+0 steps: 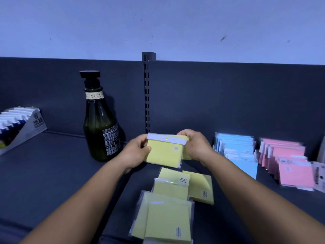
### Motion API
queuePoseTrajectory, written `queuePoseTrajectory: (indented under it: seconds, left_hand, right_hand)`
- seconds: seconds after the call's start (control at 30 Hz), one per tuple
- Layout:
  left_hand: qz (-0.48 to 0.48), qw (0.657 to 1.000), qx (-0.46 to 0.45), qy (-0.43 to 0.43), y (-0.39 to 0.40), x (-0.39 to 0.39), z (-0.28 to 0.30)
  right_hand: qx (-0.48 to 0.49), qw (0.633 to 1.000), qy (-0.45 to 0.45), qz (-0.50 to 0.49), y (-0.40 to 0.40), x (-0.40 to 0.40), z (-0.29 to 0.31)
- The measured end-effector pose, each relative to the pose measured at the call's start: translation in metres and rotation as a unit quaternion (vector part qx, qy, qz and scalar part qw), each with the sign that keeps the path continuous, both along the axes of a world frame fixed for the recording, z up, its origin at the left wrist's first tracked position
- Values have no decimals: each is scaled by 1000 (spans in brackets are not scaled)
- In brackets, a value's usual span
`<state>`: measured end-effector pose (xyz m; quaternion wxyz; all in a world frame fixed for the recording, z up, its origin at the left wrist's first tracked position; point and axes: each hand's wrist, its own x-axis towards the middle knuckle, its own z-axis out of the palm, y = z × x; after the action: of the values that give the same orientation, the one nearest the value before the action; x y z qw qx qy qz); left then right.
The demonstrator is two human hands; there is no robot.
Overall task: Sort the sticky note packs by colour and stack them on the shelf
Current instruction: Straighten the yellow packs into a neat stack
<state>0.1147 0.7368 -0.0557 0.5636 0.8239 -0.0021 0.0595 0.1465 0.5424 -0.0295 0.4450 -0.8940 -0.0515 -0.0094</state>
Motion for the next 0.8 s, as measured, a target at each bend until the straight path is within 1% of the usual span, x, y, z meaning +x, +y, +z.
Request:
queuePoseTrajectory:
  seconds: [0.1, 0.2, 0.3, 0.37, 0.47, 0.53, 0.6, 0.67, 0.8]
  left_hand:
    - [11, 999, 29, -7, -6, 1, -10]
    - [-20, 1000, 24, 1, -8, 2, -15]
    - [-21, 1000, 15, -8, -11, 4, -18]
    - [-1, 999, 17, -33, -15, 6, -18]
    - [20, 996, 48, -70, -24, 11, -15]
    - [23, 993, 88, -76, -27, 14, -12]
    - [19, 990, 133, -53, -27, 15, -13]
    - [5, 988, 152, -34, -26, 16, -17]
    - [3, 979, 202, -36, -27, 19, -19]
  right_hand:
    - [26, 999, 34, 8, -5, -6, -1]
    - [56, 996, 69, 6, -12, -17, -4]
    - [84, 990, 108, -9, -13, -21, -10]
    - [64, 993, 95, -26, -11, -22, -12]
    - [22, 997, 13, -77, -9, -22, -12]
    - [-1, 996, -19, -87, -8, -19, -13]
    - [-31, 996, -6, -81, -6, -19, -17]
    - [-59, 995, 13, -74, -5, -20, -23]
    - [-106, 990, 18, -89, -5, -12, -32]
